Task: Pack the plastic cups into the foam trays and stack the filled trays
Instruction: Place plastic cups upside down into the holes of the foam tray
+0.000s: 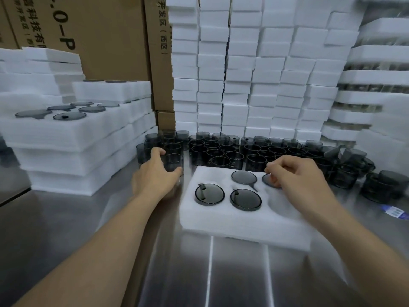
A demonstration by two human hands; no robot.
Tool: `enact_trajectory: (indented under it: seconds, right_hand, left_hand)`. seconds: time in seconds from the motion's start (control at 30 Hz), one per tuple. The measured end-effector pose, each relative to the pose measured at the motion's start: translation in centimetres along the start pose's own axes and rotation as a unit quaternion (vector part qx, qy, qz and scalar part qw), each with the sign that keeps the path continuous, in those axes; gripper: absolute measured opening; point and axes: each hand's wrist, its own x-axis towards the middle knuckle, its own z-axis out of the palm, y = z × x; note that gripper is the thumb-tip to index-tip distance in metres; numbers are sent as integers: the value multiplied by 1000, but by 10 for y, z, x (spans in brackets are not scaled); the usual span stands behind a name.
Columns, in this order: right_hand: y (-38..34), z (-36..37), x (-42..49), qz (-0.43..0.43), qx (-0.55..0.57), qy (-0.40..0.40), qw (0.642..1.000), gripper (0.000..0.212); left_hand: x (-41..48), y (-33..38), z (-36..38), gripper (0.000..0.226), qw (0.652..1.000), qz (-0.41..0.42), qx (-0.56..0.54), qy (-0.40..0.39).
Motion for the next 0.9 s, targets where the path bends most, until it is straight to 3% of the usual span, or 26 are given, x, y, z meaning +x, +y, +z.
enact_trajectory:
  seconds: [0.13, 0.33, 0.43, 0.57, 0.63, 0.8, 0.9]
  right_hand:
    - [2, 0, 1, -9, -18, -5, 1000, 25]
    - [-2, 0, -4, -59, -124, 5, 990, 21]
    - [-5, 2, -9, -111, -185, 9, 976, 5]
    - [-12, 6, -17, -191, -177, 25, 965, 50]
    - [-18, 9, -21, -235, -129, 53, 962, 54]
    - [-21, 10, -22, -273, -72, 107, 953, 54]
    - [-20, 10, -21, -299, -74, 125, 943, 58]
  left_hand:
    - [1, 2, -2, 74, 1000, -13, -16, -21]
    - [-8, 46, -17, 52, 977, 40, -204, -34]
    - [-27, 76, -30, 55, 967, 145, -208, 16]
    - [-62, 101, -44, 60, 913, 342, -202, 95]
    - [-73, 108, -43, 58, 886, 409, -168, 143]
    - [-79, 112, -43, 60, 867, 400, -247, 166]
    - [-85, 119, -47, 74, 865, 304, -389, 87]
